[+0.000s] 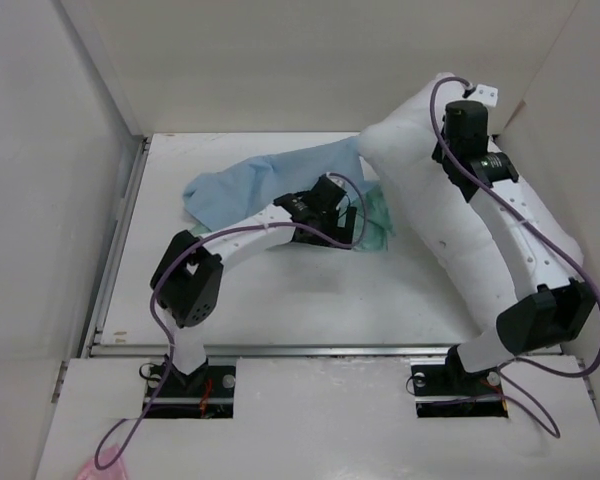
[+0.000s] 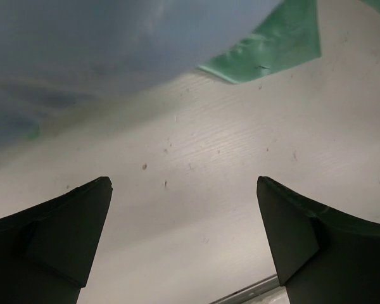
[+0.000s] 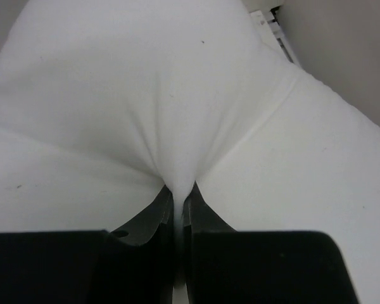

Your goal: Put the pillow into the pillowcase

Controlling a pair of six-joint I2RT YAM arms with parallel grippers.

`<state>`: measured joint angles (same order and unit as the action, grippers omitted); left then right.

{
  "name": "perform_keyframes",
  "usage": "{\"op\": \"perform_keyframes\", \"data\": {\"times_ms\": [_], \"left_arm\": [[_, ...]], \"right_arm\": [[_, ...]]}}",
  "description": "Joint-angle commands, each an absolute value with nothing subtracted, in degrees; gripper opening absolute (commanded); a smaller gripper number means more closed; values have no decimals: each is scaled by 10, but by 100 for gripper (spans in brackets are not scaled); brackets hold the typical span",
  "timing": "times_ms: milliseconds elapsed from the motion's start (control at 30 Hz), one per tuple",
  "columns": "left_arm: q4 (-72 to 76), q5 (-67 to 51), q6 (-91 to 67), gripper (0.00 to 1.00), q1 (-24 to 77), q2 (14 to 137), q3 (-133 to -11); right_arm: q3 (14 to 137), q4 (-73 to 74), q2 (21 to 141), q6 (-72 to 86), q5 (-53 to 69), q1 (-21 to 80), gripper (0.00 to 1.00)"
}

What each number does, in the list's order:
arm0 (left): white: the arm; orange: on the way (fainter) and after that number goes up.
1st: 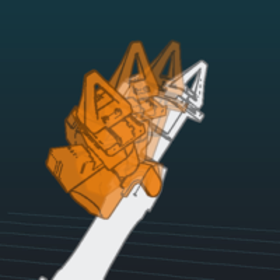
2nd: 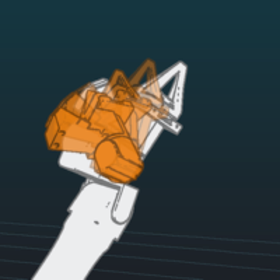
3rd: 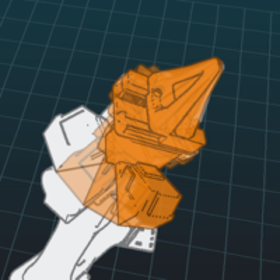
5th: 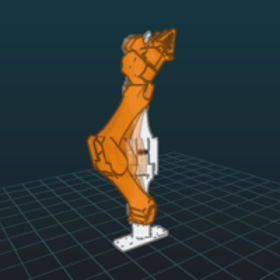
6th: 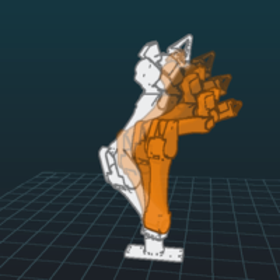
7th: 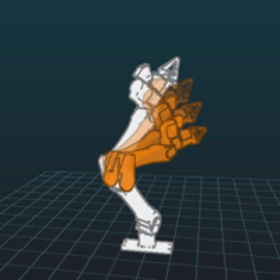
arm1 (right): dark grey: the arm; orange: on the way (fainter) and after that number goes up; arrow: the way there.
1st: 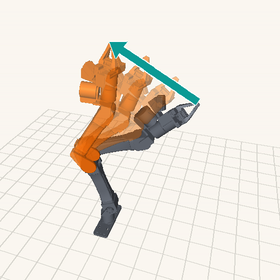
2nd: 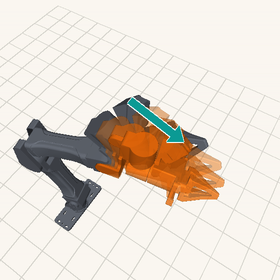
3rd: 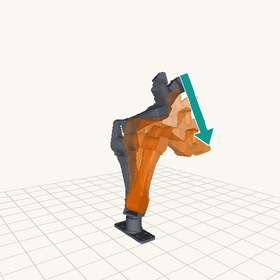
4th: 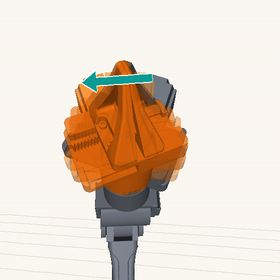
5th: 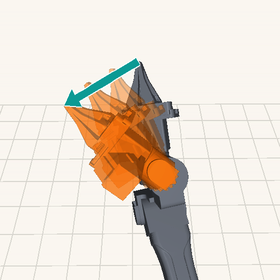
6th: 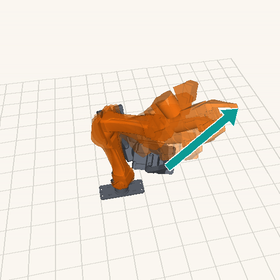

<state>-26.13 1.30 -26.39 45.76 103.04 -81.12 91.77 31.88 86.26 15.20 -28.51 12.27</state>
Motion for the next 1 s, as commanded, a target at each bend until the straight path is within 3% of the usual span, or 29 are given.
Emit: {"op": "perform_keyframes", "data": {"times_ms": [0, 200, 300, 433, 467, 567, 633, 800, 967], "left_arm": [[-261, 36, -264, 100, 450, 1072, -878], [-246, 106, -272, 100, 413, 1089, -904], [-215, 162, -291, 87, 382, 1131, -910], [-248, 188, -267, 89, 359, 1205, -983], [-230, 188, -258, 85, 359, 1214, -983], [-218, 142, -249, 0, 339, 1235, -990], [-218, 135, -261, 0, 322, 1240, -963], [-183, 157, -281, 0, 235, 1096, -830], [-177, 107, -252, 4, 201, 978, -753]], "right_arm": [[898, 315, 855, 152, -272, 136, 0], [897, 341, 886, 172, -265, 131, 0], [885, 336, 866, 167, -259, 131, 0], [885, 336, 849, 167, -244, 131, 0], [885, 336, 849, 167, -235, 131, 0], [885, 336, 844, 167, -240, 125, 0], [890, 342, 844, 167, -248, 119, 0], [892, 354, 859, 167, -295, 99, 0], [940, 392, 959, 195, -351, 99, 0]]}}
